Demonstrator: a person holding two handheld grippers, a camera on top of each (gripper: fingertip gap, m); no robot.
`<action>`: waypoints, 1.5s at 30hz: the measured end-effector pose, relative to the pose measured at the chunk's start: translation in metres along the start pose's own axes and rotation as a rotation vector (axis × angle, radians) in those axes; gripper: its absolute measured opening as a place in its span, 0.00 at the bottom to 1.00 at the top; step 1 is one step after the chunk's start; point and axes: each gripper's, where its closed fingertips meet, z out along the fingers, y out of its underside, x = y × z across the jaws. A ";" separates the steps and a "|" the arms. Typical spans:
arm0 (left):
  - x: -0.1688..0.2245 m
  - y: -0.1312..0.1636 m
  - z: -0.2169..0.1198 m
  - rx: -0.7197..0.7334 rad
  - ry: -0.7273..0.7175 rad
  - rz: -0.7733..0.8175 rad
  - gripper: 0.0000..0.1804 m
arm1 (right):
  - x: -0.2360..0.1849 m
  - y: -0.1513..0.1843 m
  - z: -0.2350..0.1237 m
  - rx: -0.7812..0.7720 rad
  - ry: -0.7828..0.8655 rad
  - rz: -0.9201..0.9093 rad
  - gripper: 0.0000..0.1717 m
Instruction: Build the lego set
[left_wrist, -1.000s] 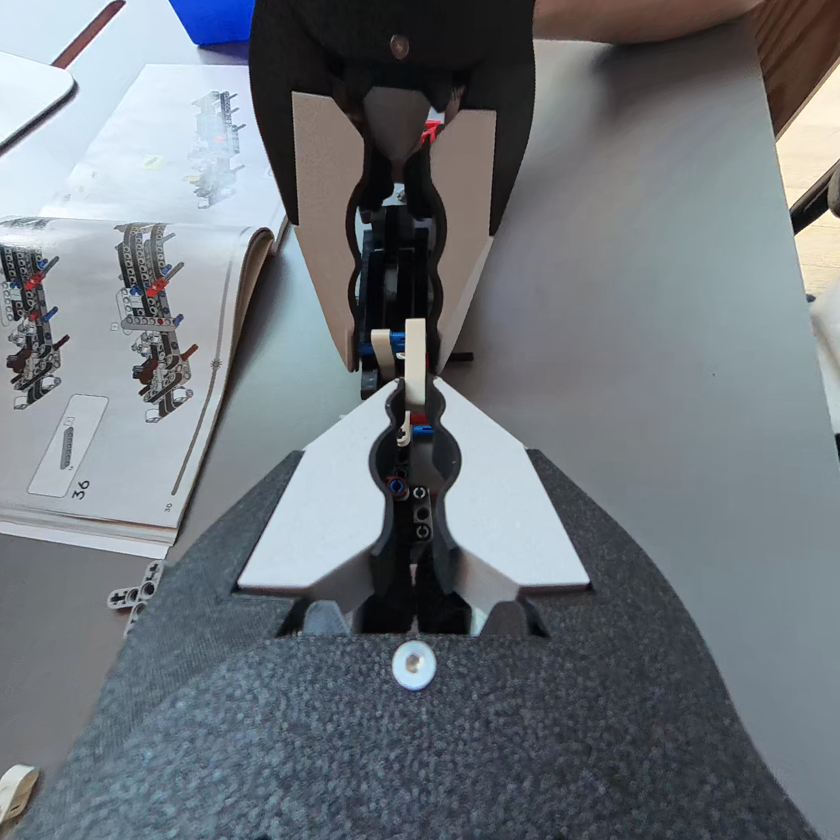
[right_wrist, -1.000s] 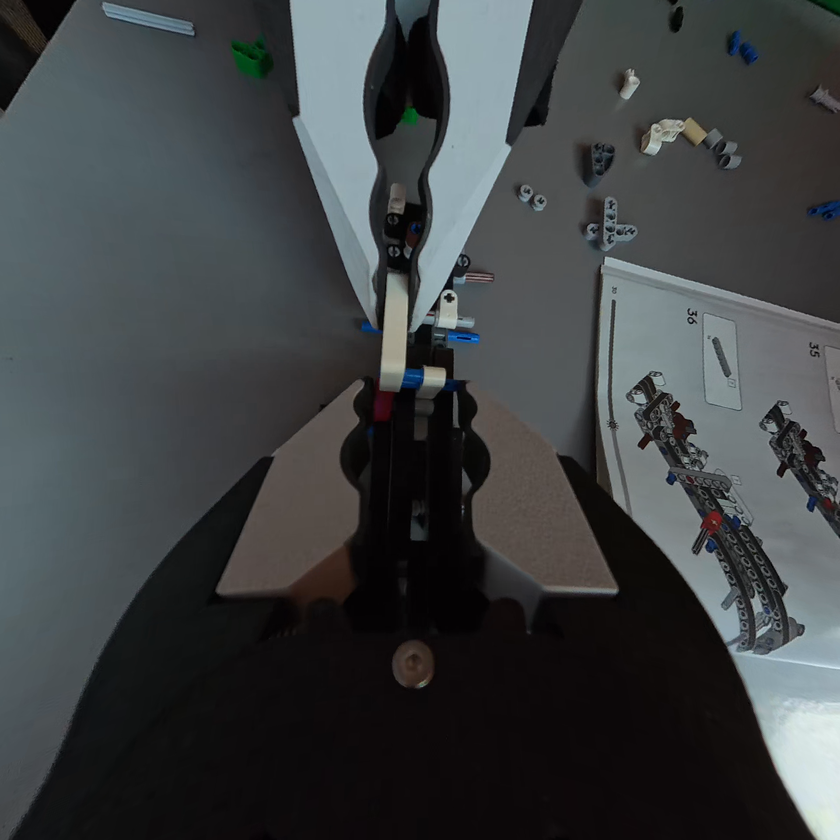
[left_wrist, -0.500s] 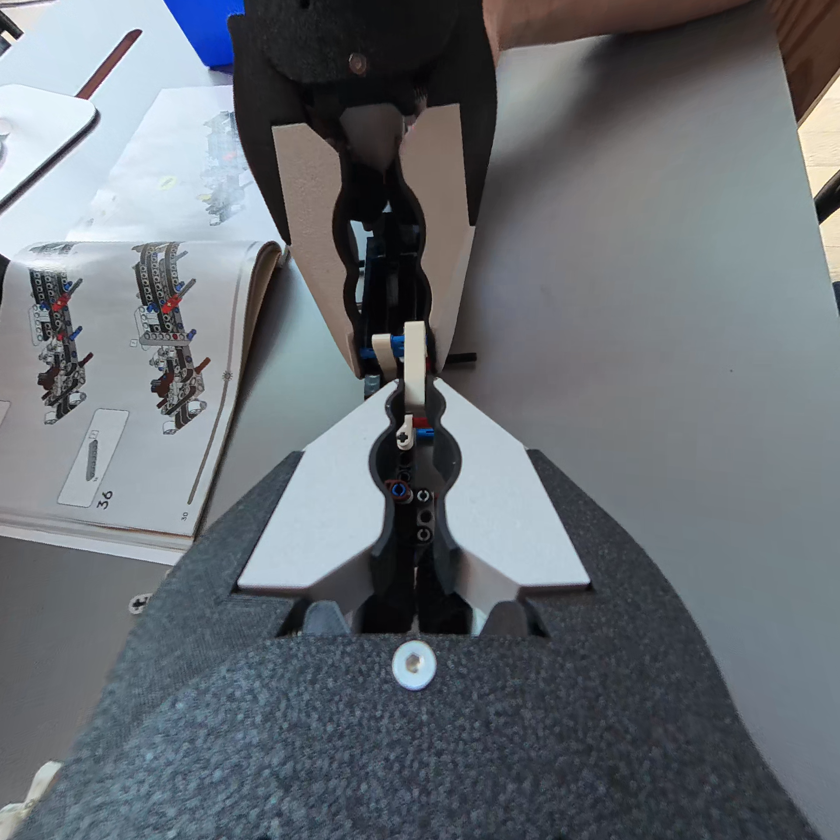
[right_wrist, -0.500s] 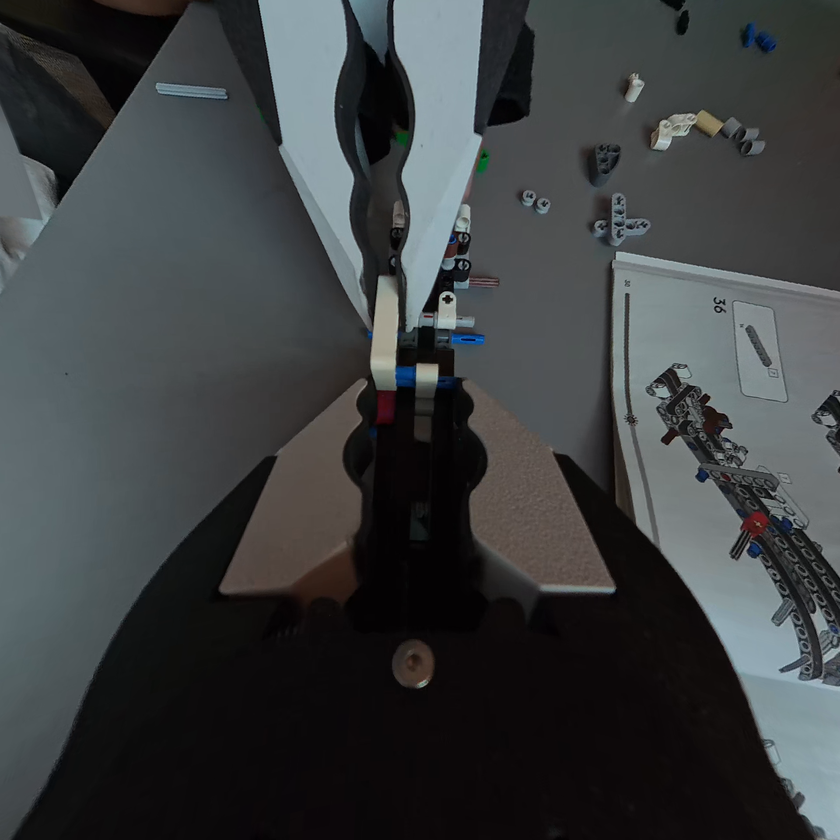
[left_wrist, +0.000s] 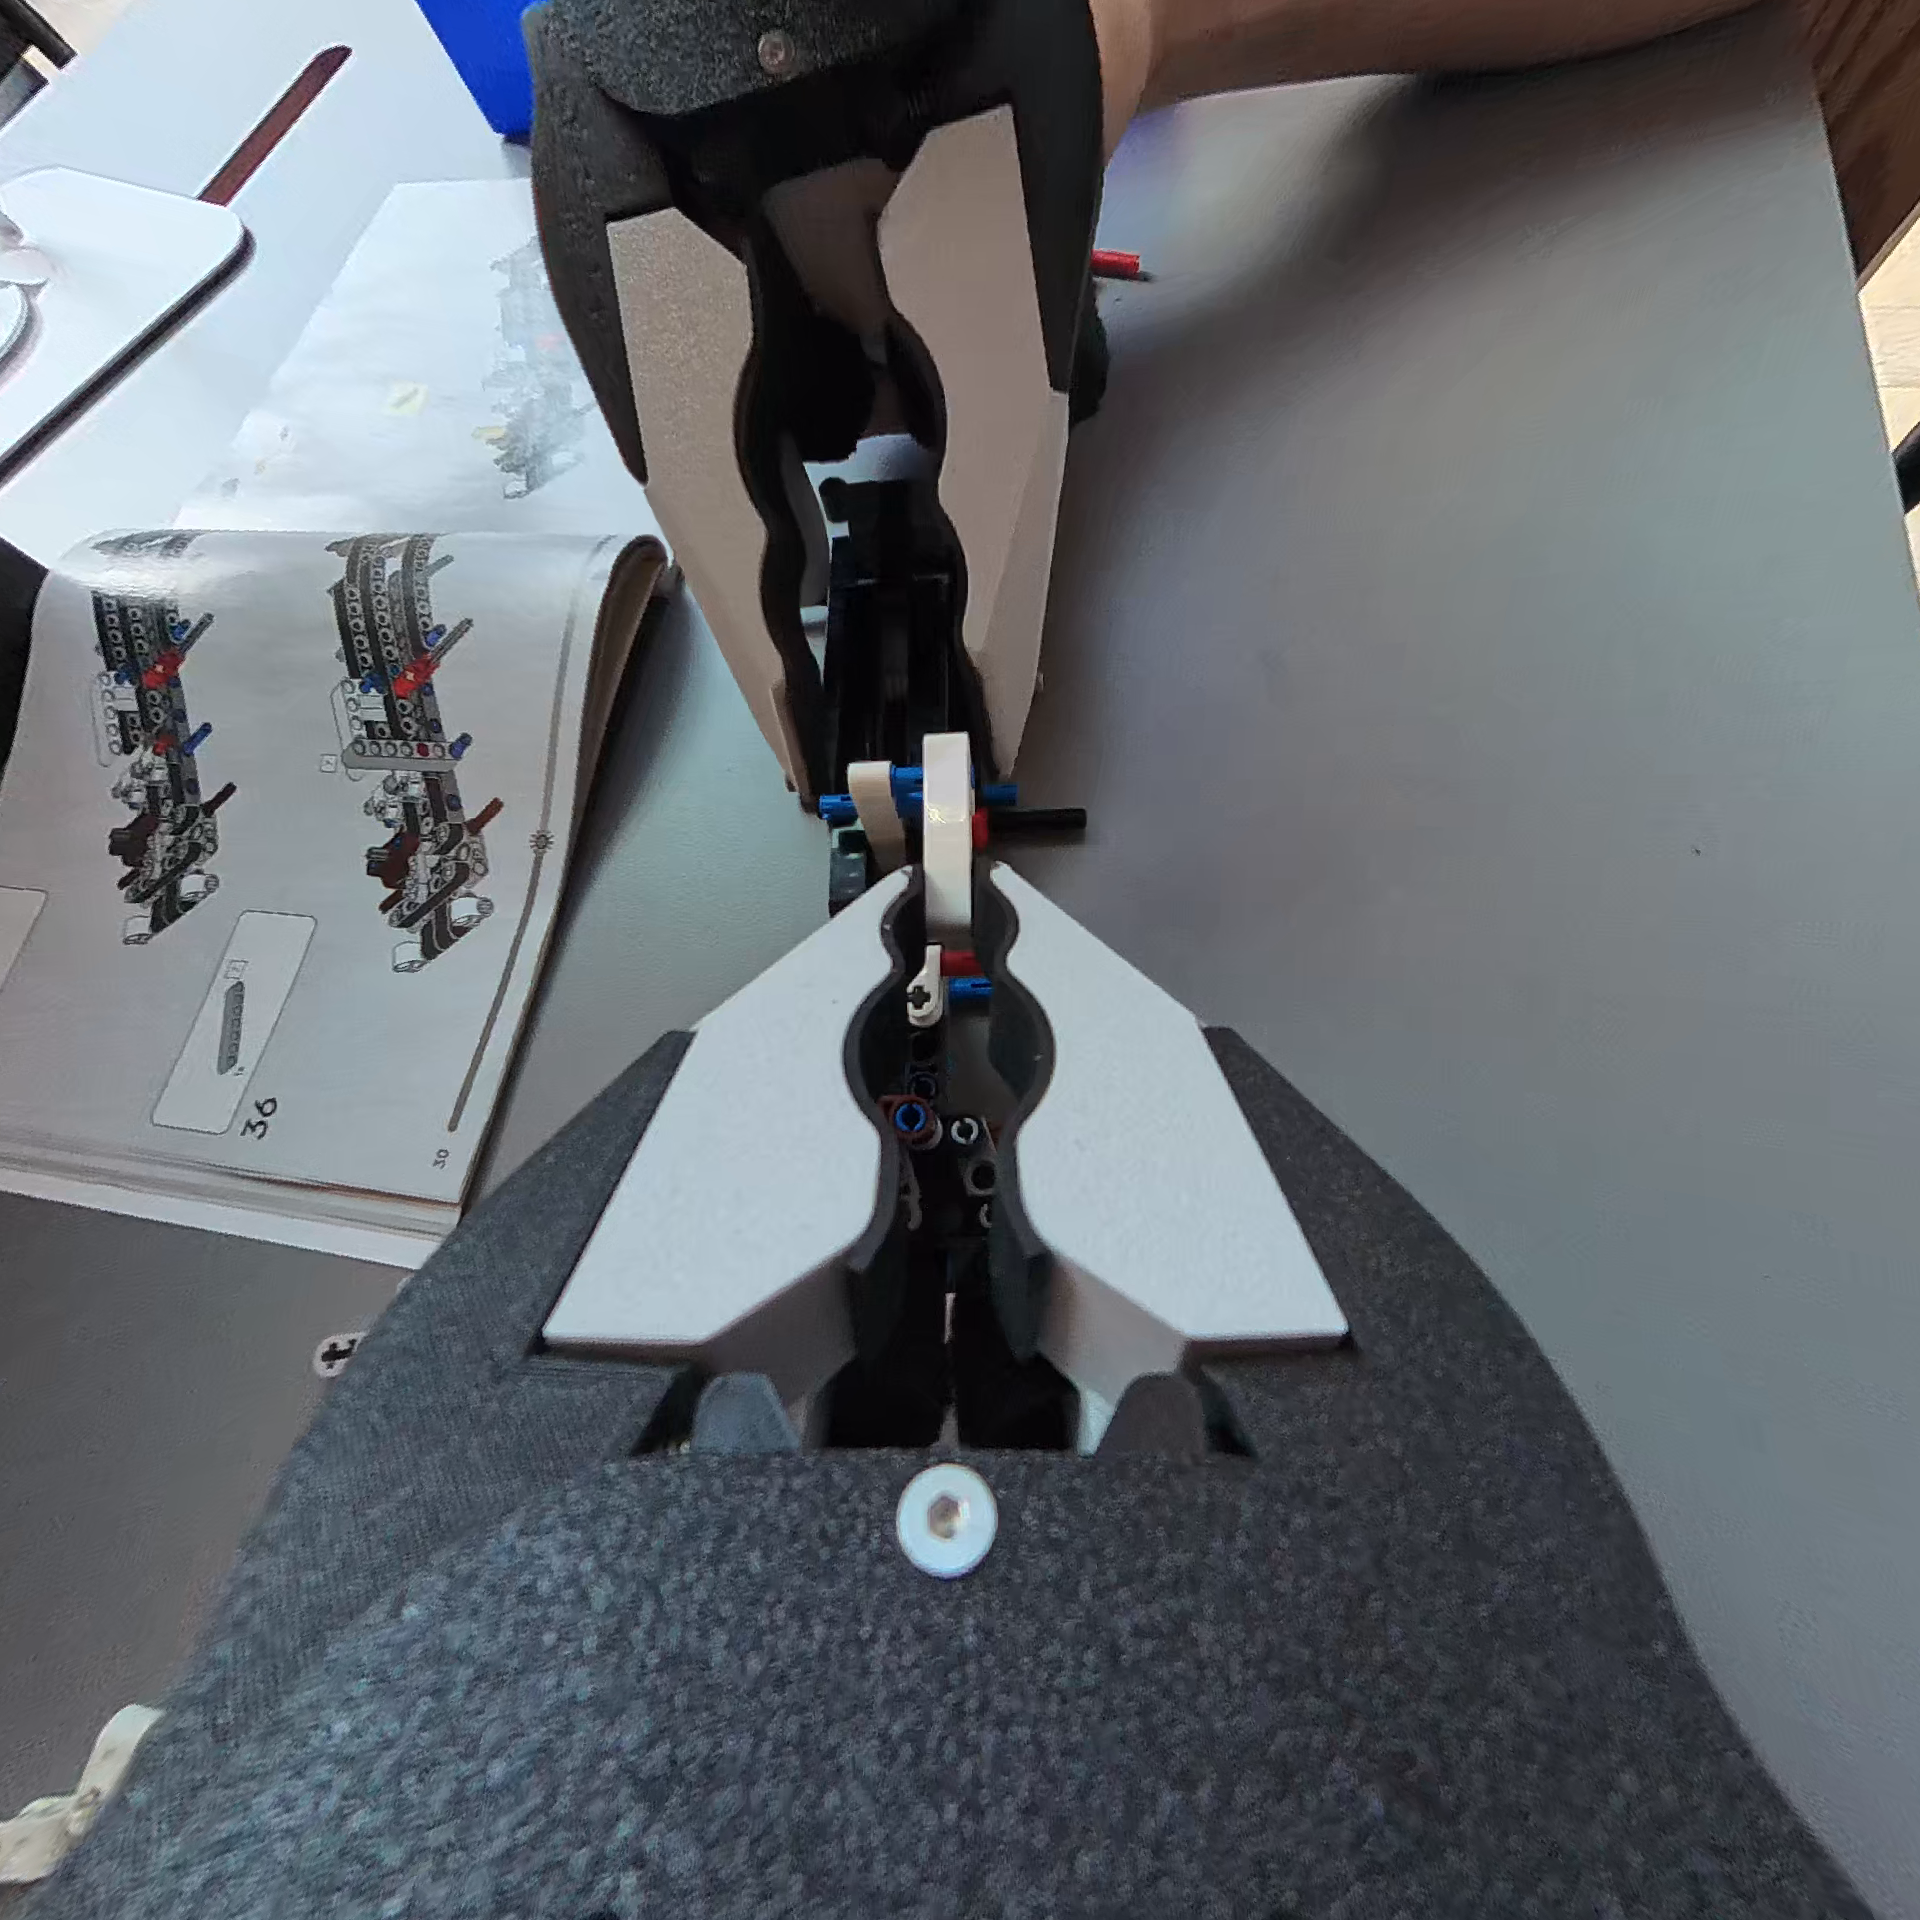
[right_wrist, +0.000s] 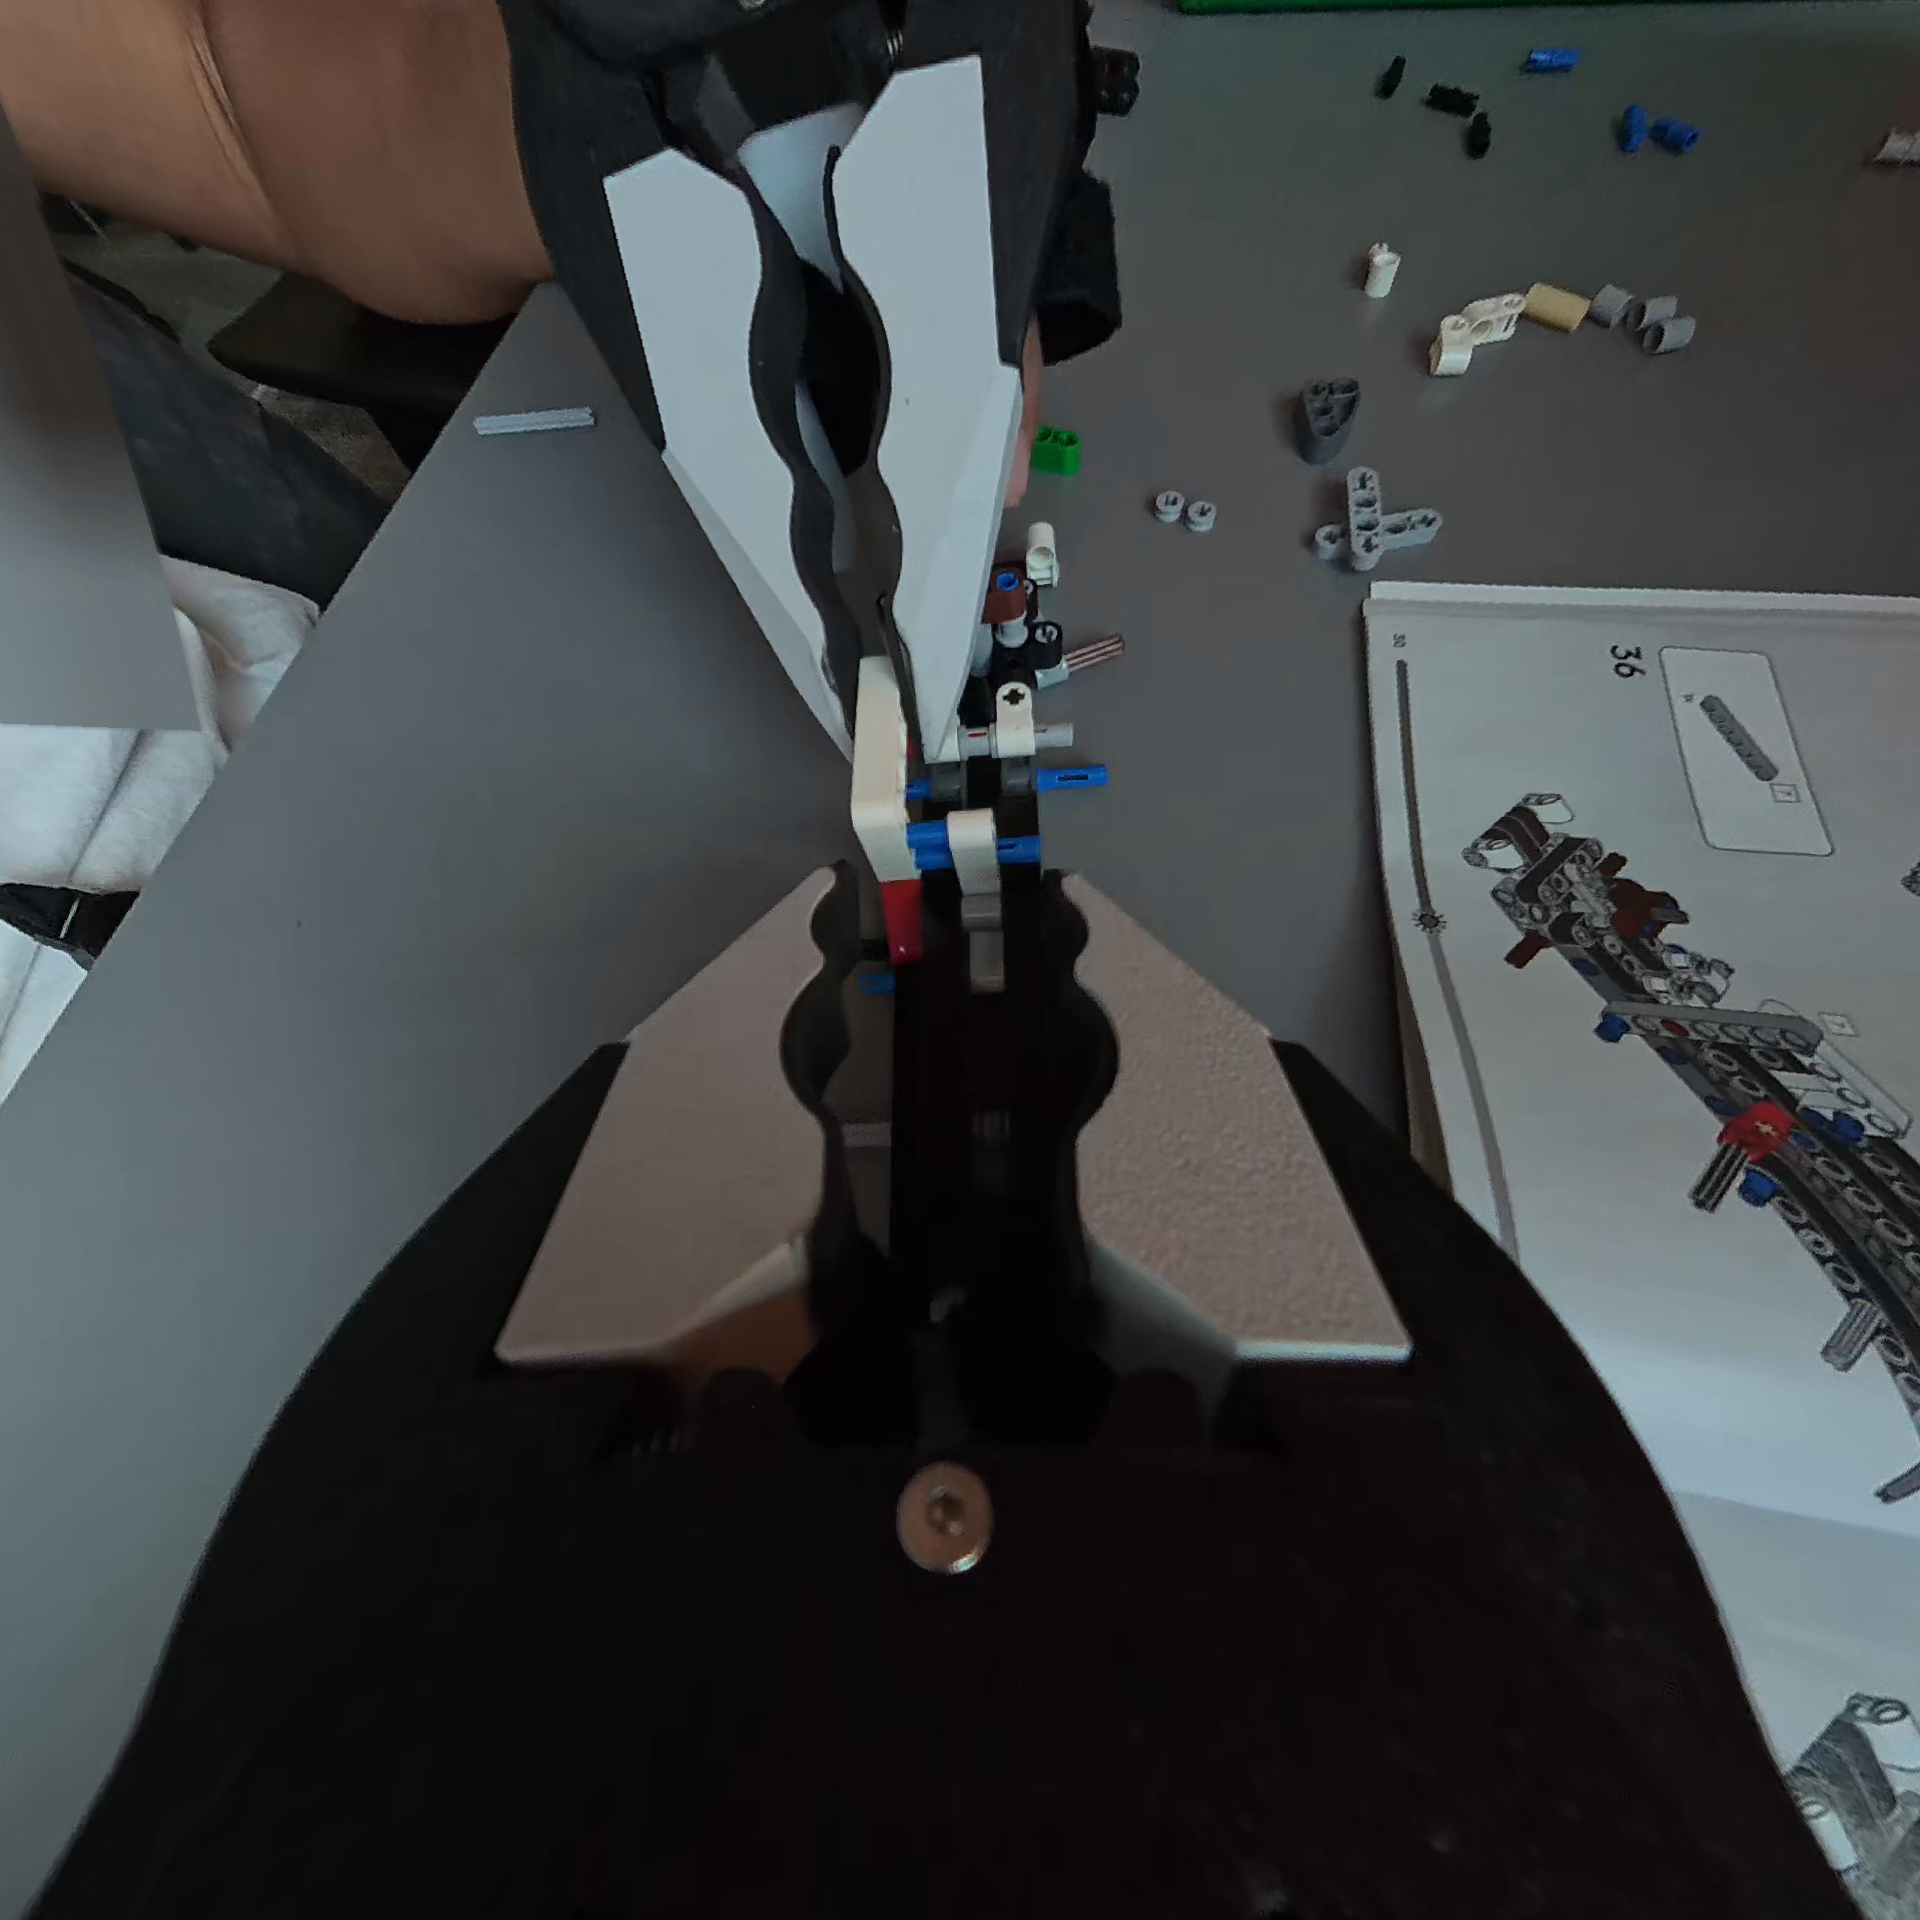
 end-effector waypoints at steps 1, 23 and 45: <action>0.000 0.000 0.000 0.000 -0.001 0.000 0.03 | 0.000 0.000 0.001 -0.002 -0.005 -0.004 0.19; -0.002 0.001 0.000 -0.004 -0.005 -0.002 0.03 | 0.004 0.001 0.005 -0.016 0.040 -0.149 0.13; -0.001 0.001 0.000 -0.011 -0.004 0.001 0.03 | 0.000 0.002 0.004 -0.033 0.013 -0.097 0.12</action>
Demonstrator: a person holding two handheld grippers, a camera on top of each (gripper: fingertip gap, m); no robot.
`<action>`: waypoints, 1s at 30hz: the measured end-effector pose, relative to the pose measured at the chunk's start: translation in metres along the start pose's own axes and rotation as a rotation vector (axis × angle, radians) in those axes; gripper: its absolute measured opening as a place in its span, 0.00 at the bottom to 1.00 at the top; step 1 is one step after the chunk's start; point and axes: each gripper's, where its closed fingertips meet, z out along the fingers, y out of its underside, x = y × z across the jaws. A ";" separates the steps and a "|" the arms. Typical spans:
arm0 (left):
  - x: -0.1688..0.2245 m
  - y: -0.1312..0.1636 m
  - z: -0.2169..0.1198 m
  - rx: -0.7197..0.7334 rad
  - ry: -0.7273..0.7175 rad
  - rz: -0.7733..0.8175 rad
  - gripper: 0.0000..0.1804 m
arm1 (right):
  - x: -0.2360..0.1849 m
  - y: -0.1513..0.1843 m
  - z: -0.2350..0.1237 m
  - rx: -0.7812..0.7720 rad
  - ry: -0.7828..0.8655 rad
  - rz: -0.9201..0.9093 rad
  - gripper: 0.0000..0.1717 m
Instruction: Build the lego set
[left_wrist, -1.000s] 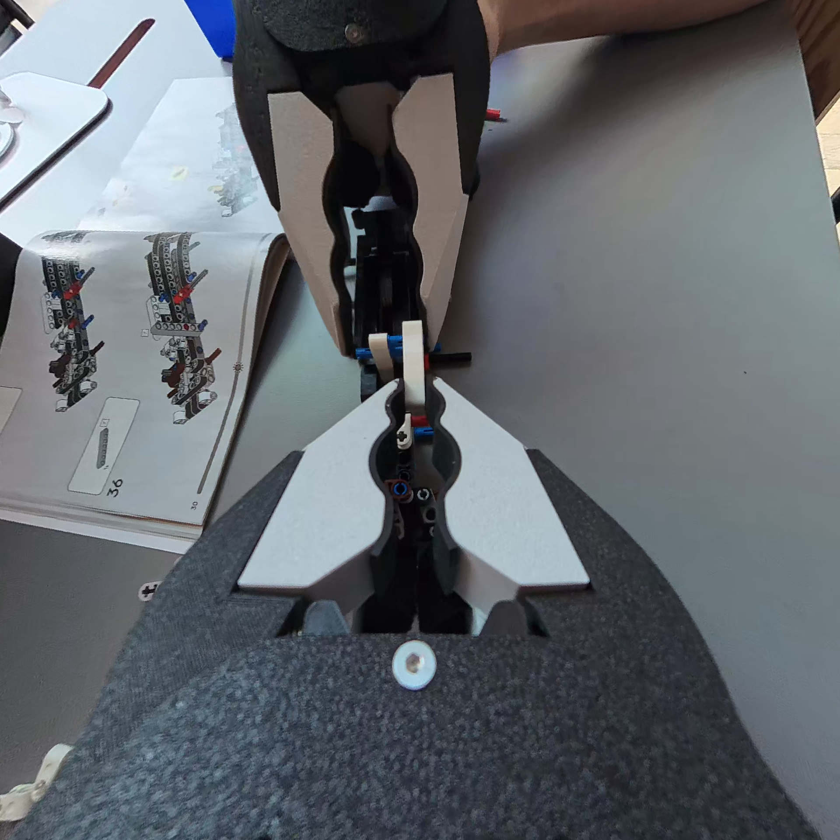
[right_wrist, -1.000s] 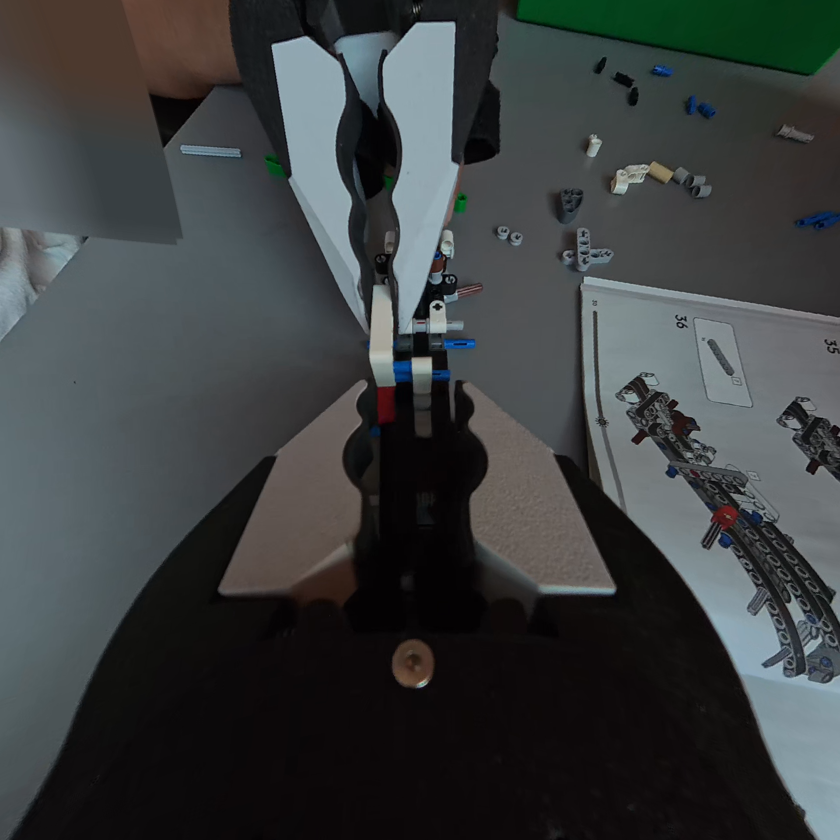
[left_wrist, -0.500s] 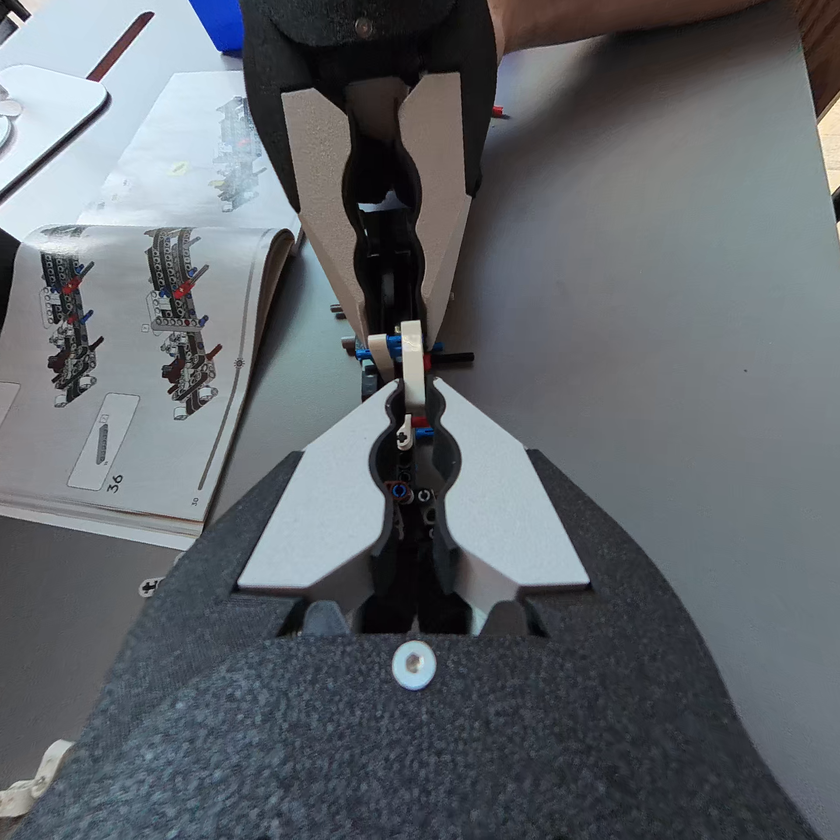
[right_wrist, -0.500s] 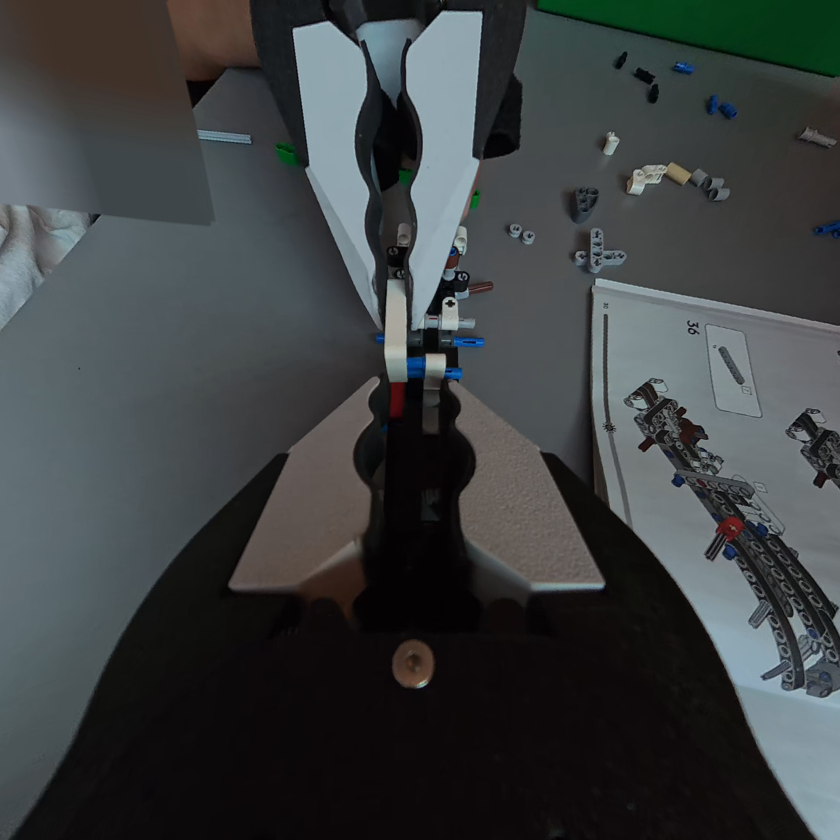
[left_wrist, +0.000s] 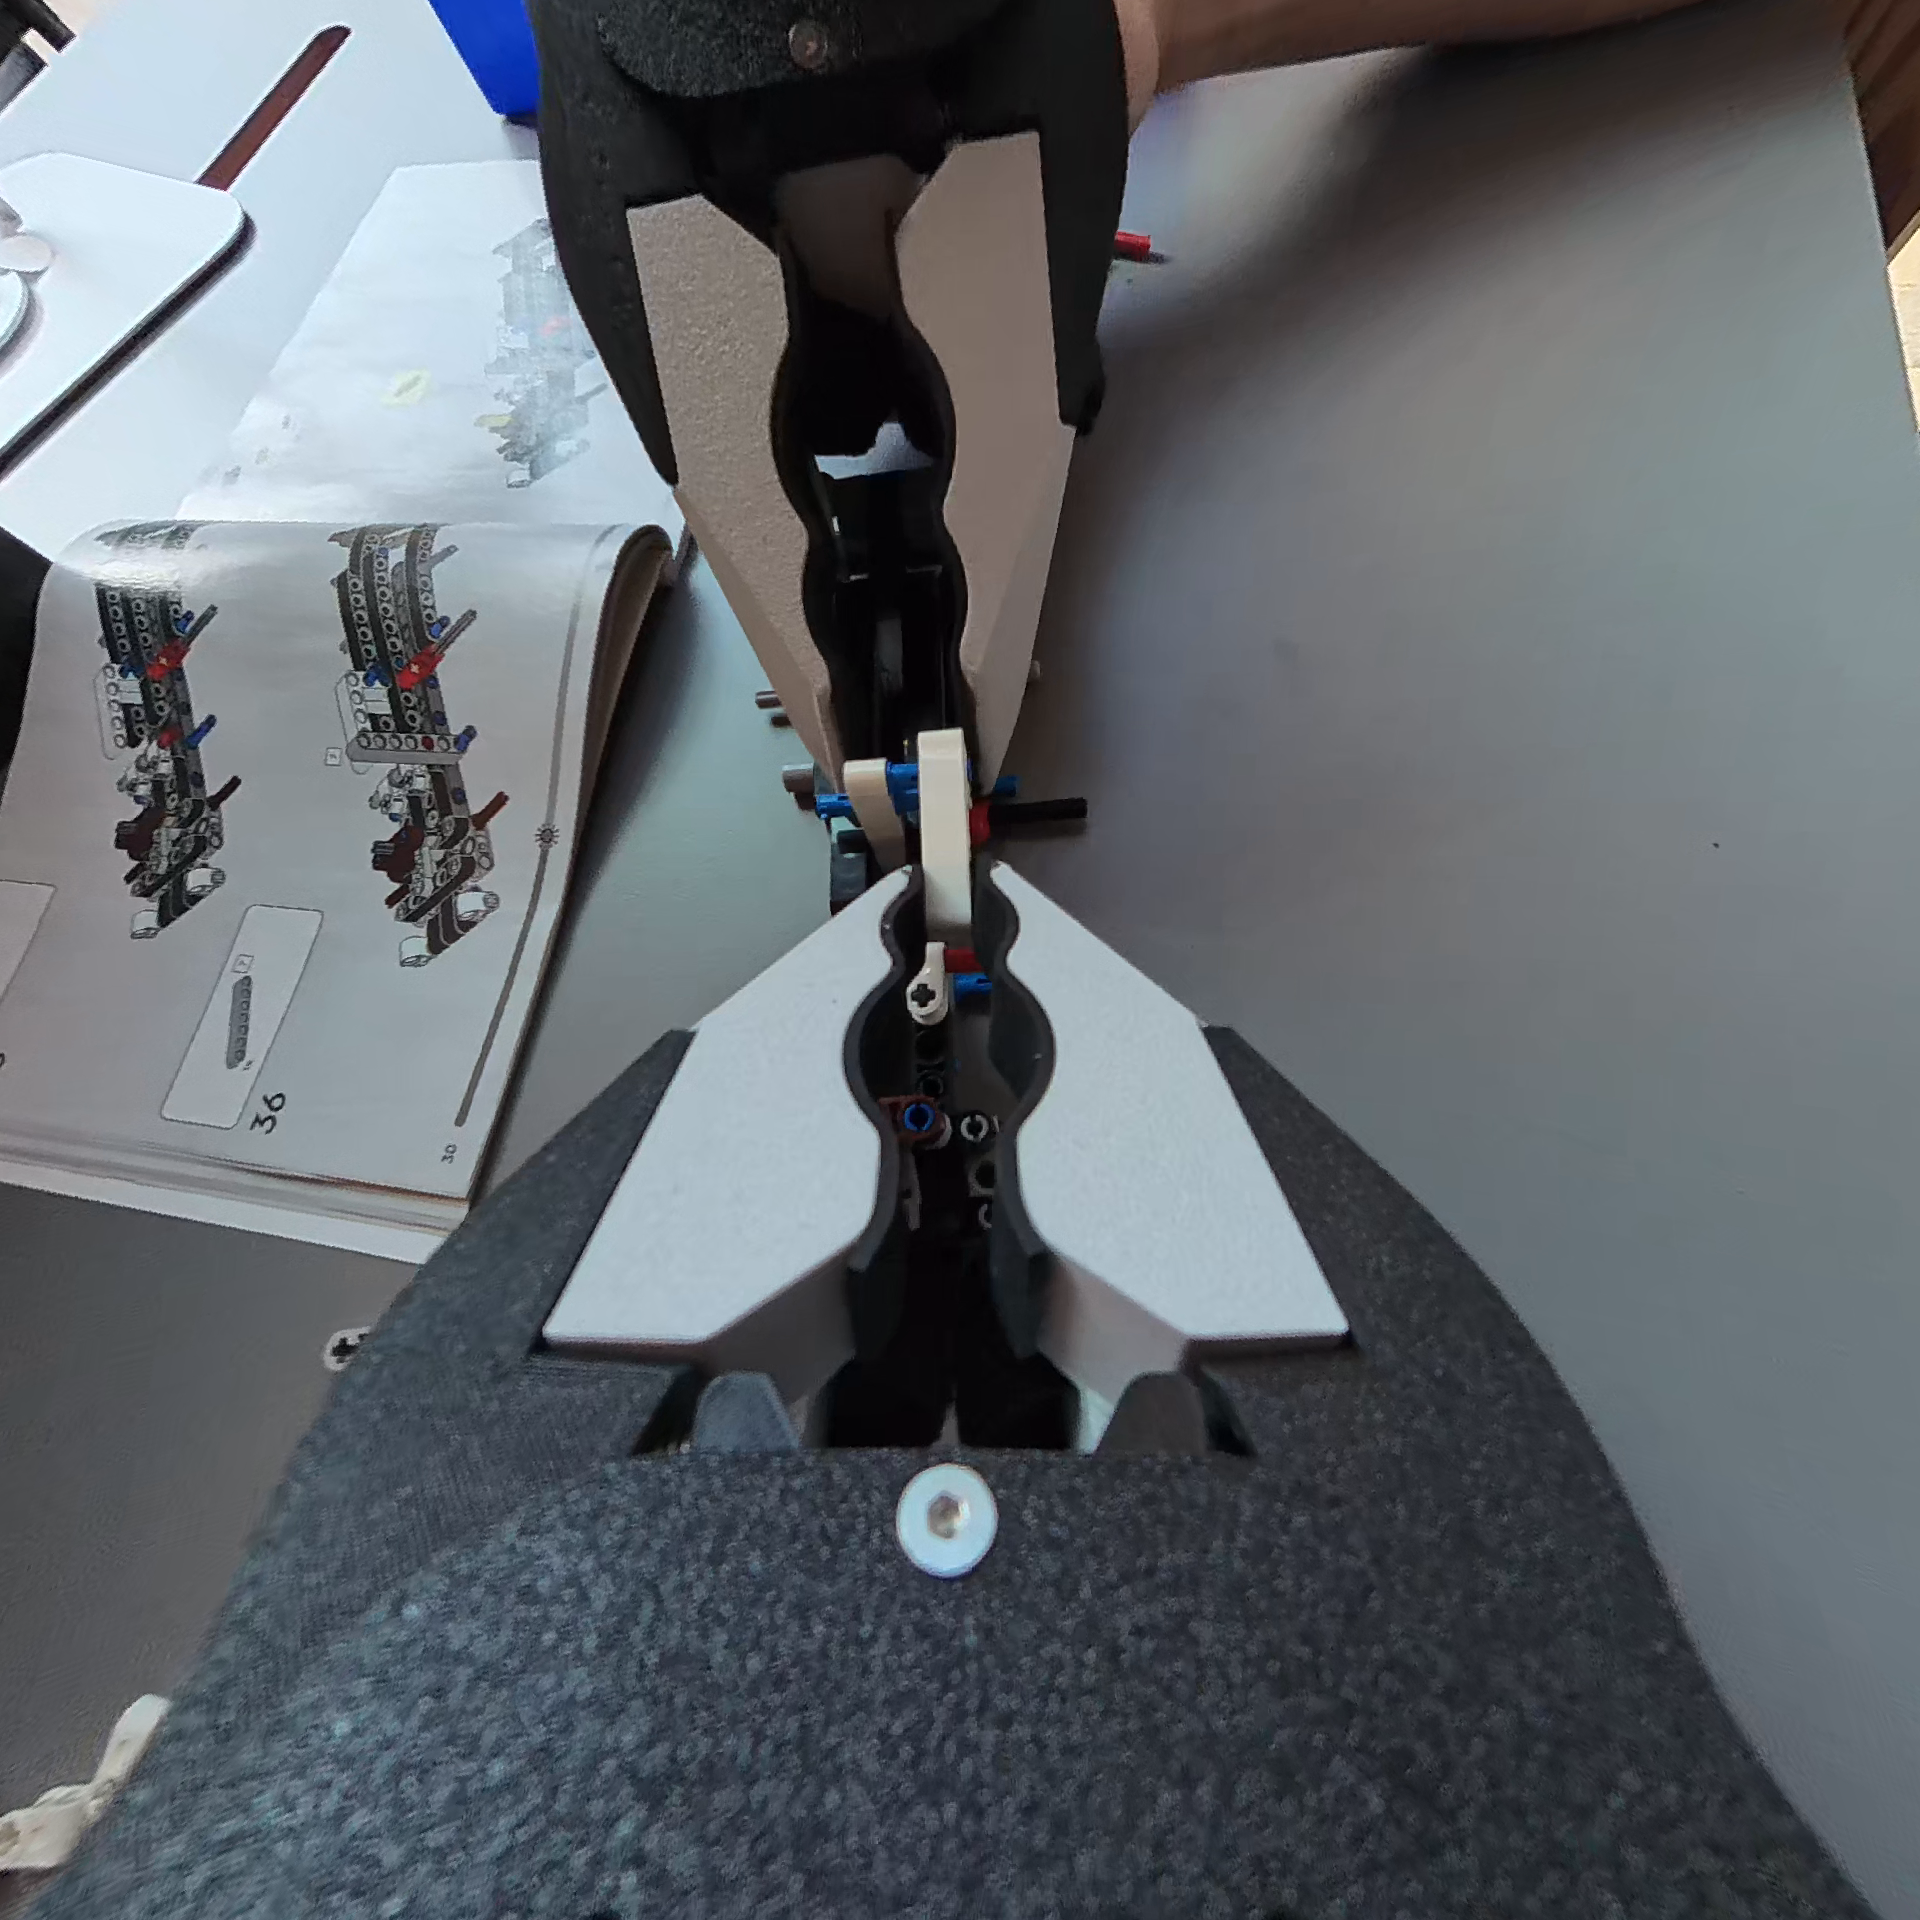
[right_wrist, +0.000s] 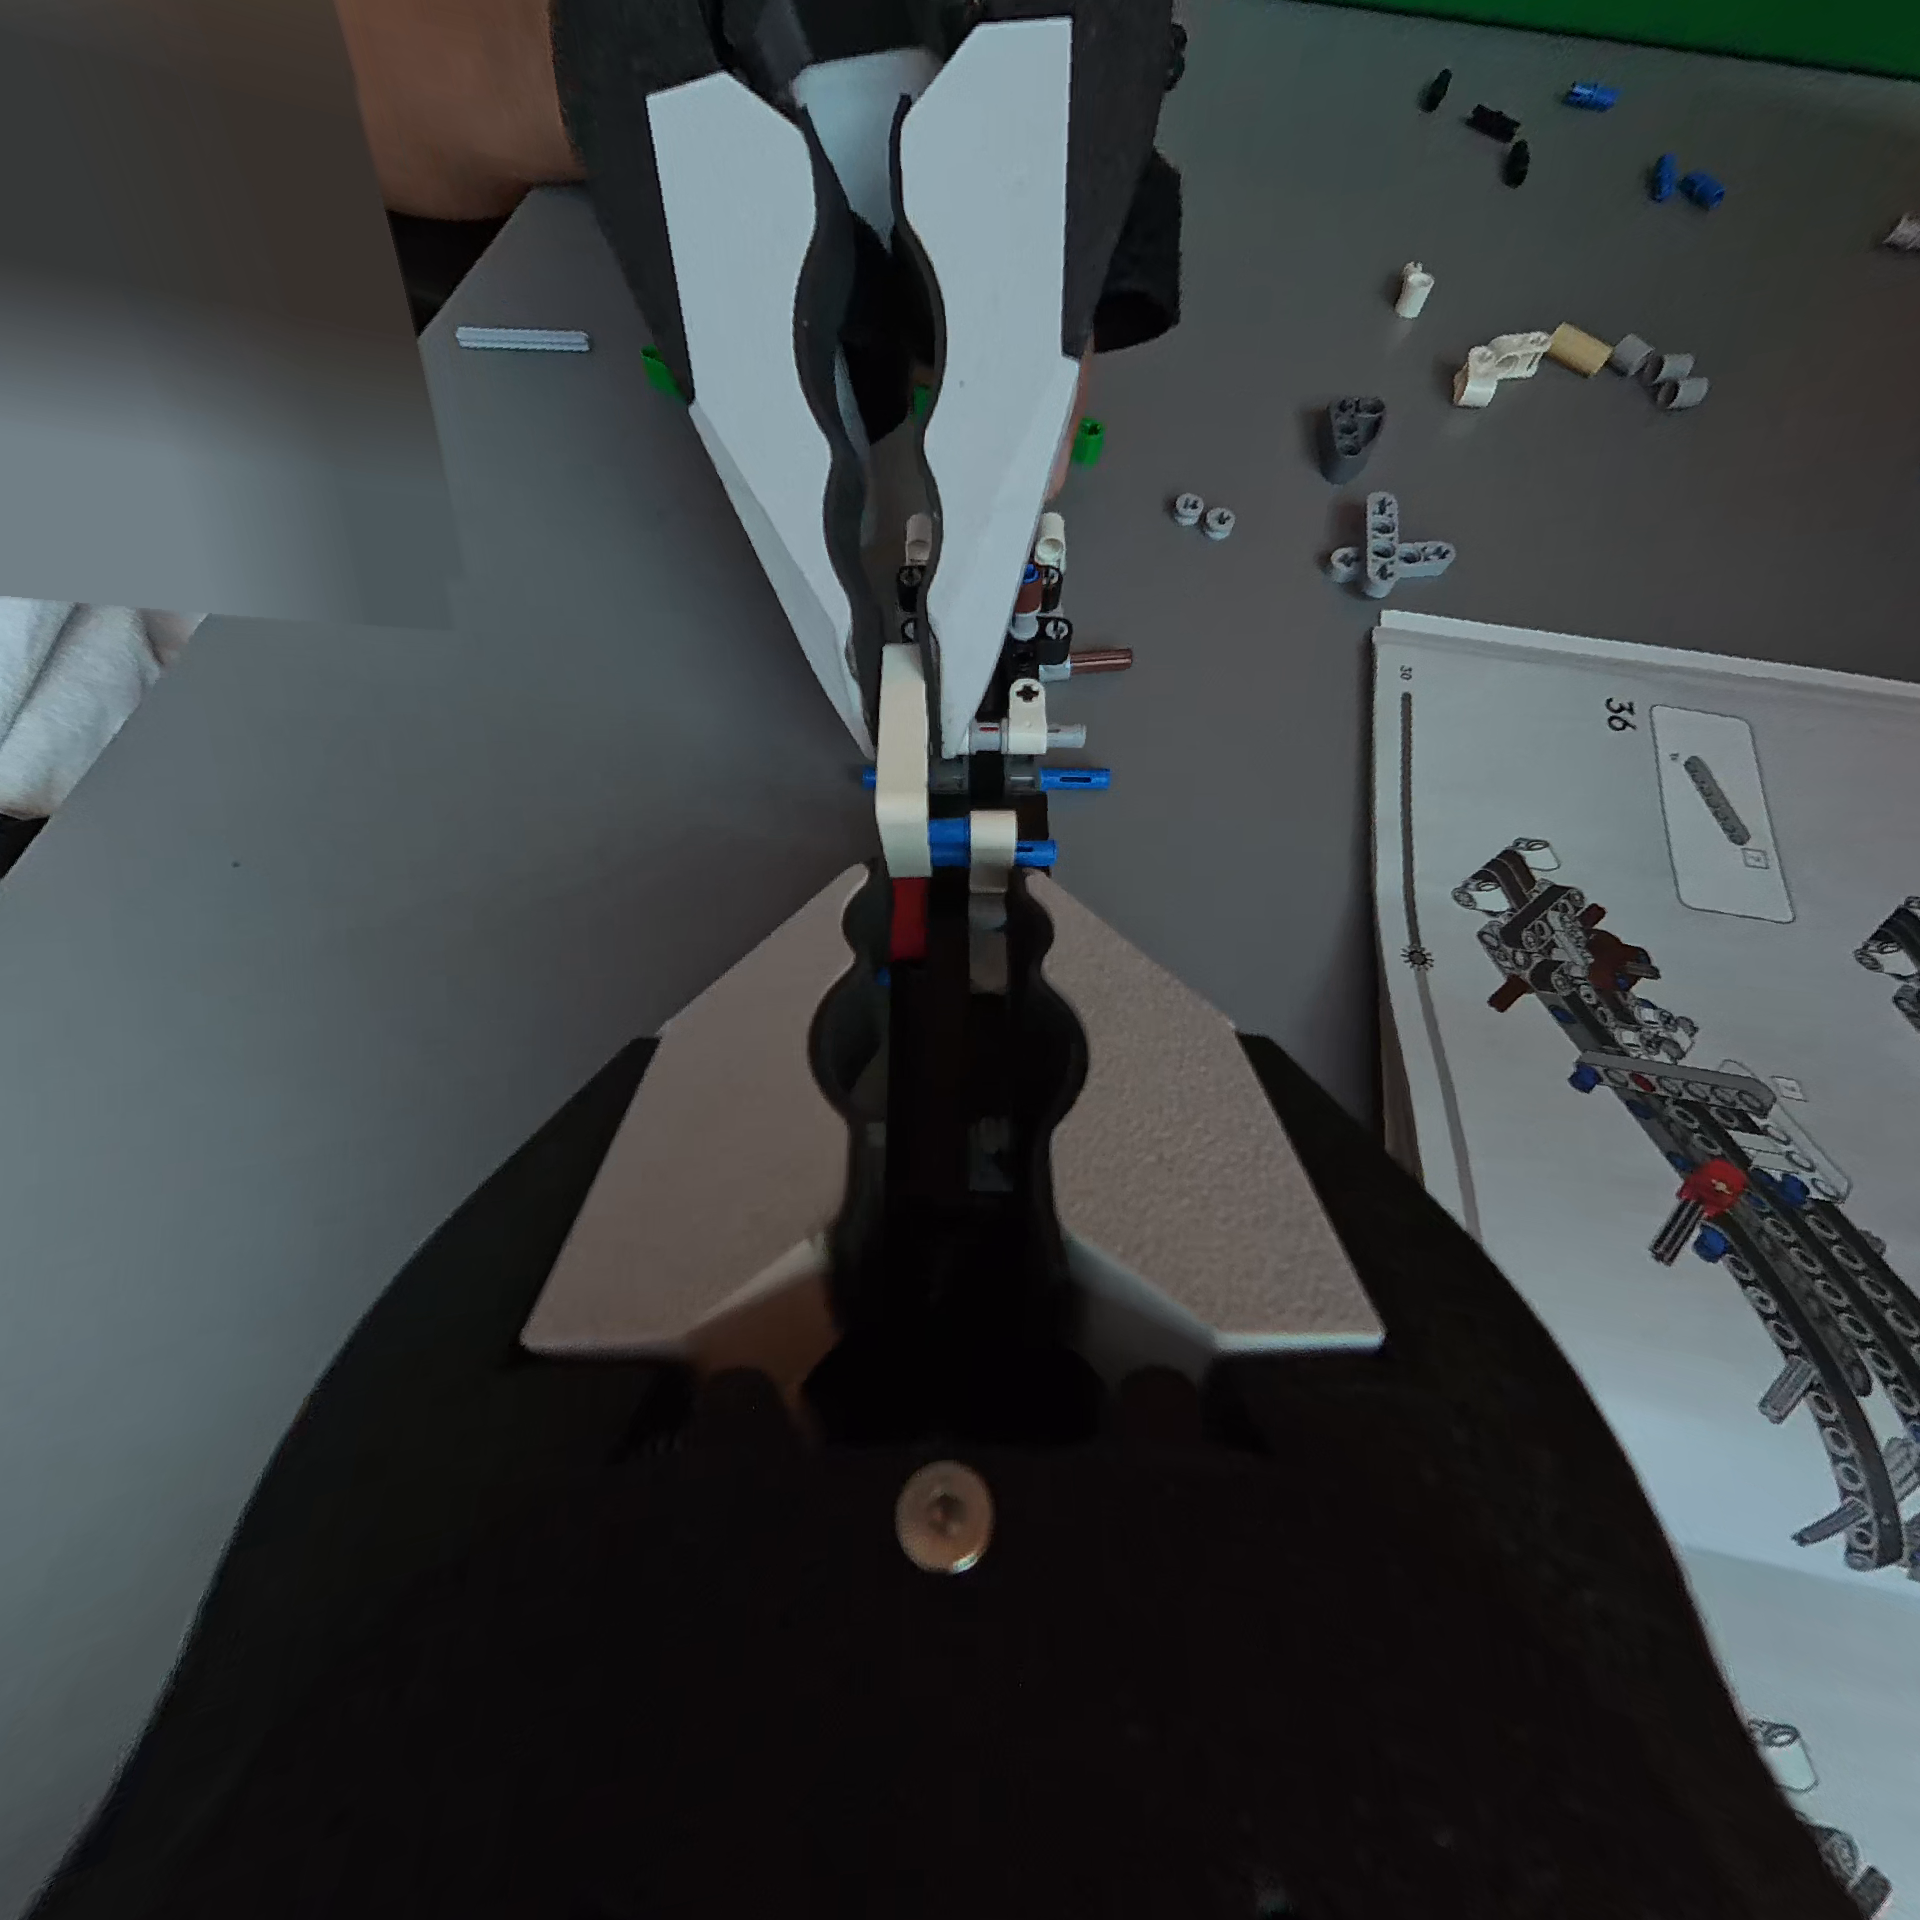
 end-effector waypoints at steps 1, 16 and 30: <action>0.000 0.000 0.000 -0.001 -0.002 0.004 0.03 | 0.000 0.000 -0.001 -0.005 0.008 -0.009 0.12; -0.001 0.001 -0.001 0.005 0.014 -0.023 0.03 | 0.003 -0.008 -0.001 0.056 0.074 -0.139 0.13; -0.001 0.001 -0.001 -0.003 0.012 -0.003 0.04 | 0.001 -0.007 -0.002 0.053 -0.004 -0.030 0.13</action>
